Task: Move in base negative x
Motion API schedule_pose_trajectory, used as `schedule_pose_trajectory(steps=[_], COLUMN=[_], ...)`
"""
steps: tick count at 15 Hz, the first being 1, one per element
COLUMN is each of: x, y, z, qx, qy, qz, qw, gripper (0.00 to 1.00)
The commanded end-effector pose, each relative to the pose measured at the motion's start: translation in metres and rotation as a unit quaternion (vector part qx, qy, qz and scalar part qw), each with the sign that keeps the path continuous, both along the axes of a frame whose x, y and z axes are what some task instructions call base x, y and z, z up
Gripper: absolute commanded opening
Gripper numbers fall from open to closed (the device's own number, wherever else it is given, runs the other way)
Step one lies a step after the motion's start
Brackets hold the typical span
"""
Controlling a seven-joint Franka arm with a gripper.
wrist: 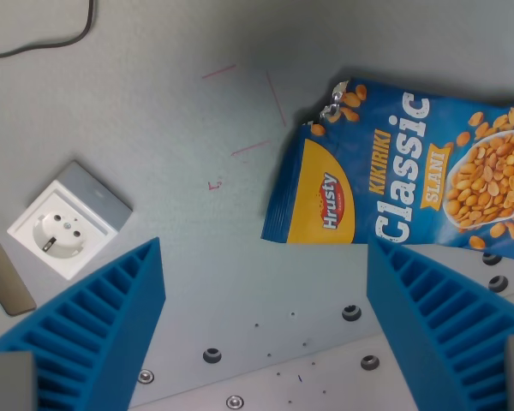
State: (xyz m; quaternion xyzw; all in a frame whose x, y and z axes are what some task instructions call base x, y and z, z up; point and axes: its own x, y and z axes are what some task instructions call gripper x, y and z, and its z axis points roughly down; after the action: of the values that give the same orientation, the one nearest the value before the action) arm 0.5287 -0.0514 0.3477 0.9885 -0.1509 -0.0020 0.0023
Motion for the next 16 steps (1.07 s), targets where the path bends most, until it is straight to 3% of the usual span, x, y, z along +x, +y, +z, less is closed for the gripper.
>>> schedule_pose_trajectory(steps=[1,16], x=[-0.006,-0.091], y=[-0.001,-0.022], z=[0.002,-0.005], qx=[0.000,0.000], qy=[-0.002,-0.002], qz=[0.000,0.000], qw=[1.0000,1.0000], gripper=[1.00,1.00])
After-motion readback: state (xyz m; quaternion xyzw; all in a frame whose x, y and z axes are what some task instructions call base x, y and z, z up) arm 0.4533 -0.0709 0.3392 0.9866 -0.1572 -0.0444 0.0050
